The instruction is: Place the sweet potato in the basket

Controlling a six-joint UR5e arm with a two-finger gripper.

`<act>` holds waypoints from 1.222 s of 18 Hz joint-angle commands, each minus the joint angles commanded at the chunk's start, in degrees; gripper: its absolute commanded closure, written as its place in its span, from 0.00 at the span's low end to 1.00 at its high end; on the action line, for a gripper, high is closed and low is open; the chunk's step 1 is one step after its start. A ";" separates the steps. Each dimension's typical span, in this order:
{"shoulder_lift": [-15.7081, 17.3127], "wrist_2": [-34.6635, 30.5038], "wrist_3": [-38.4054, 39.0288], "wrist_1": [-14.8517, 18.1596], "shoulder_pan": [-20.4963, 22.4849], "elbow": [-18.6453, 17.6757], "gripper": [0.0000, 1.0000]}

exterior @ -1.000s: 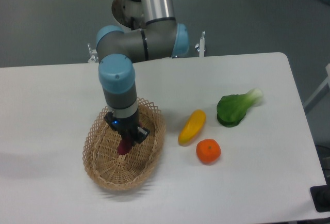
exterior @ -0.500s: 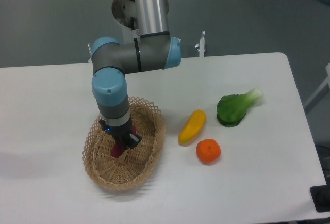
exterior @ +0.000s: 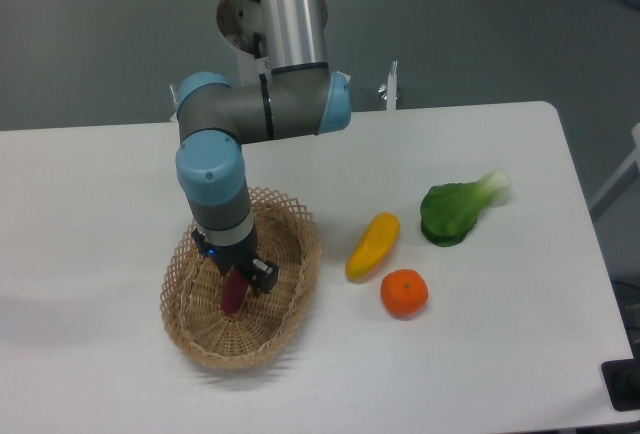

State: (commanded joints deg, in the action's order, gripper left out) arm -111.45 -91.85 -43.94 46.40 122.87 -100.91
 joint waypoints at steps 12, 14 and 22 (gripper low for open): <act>4.58 3.87 -3.33 2.19 14.49 12.40 0.00; 4.93 3.96 -6.58 4.65 17.13 13.71 0.00; 7.03 2.73 -31.43 17.21 25.30 17.06 0.00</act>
State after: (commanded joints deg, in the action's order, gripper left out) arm -104.42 -89.12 -75.37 63.62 148.17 -83.84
